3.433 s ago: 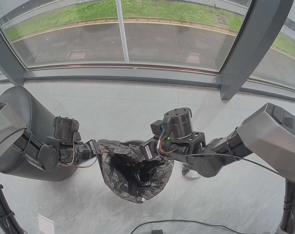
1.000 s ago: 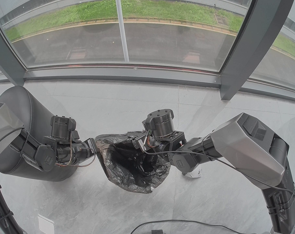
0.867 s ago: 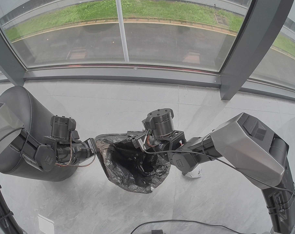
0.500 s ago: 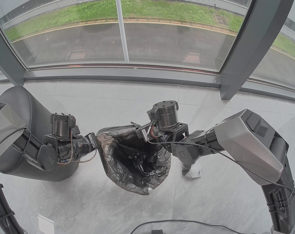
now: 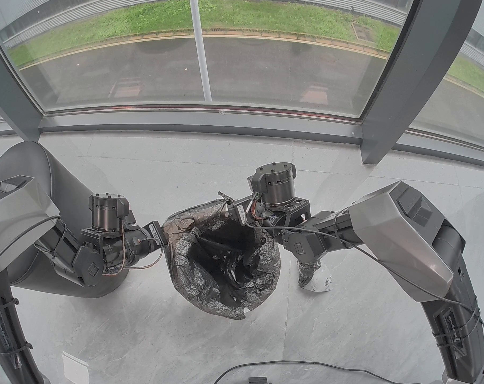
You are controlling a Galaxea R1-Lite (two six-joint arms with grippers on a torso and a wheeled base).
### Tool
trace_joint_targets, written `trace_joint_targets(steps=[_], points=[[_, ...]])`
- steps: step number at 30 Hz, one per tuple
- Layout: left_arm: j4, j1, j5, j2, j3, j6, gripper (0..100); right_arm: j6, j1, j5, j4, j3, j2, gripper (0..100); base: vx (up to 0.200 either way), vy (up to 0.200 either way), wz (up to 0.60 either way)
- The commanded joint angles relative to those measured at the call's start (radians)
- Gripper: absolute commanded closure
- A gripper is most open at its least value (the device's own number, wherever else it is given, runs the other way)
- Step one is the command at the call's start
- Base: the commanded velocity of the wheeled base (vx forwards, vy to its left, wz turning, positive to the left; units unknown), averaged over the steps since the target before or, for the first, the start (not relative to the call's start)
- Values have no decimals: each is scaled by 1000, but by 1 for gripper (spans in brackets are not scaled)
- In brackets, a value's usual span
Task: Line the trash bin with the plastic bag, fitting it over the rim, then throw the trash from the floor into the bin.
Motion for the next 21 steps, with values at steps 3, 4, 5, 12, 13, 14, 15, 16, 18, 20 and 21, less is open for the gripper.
trace_joint_targets(steps=[3,4,5,12,13,14,15,16,18,20,21], points=[[-5,2,0,21,3,1,100,0,-2,0,1,-27,26,0,0,0,0],[-5,1,0,19,1,1,100,0,-2,0,1,-27,26,0,0,0,0],[-5,1,0,19,1,3,100,2,-2,0,-1,-27,28,0,0,0,0],[-5,1,0,19,0,1,100,26,-4,1,1,-29,32,0,0,0,0],[-5,1,0,19,0,1,100,26,-4,1,1,-29,32,0,0,0,0],[-5,1,0,19,0,0,100,28,-5,3,1,-33,32,0,0,0,0],[-5,1,0,19,-2,1,100,29,-5,3,1,-41,34,0,0,0,0],[-5,1,0,21,-2,1,100,29,-8,3,1,-47,35,0,0,0,0],[-5,1,0,19,-5,1,100,29,-13,3,2,-59,43,0,0,0,0],[-7,1,0,21,-7,1,100,29,-16,3,2,-69,49,0,0,0,0],[-7,1,0,21,-7,1,100,29,-16,3,1,-70,54,0,0,0,0]])
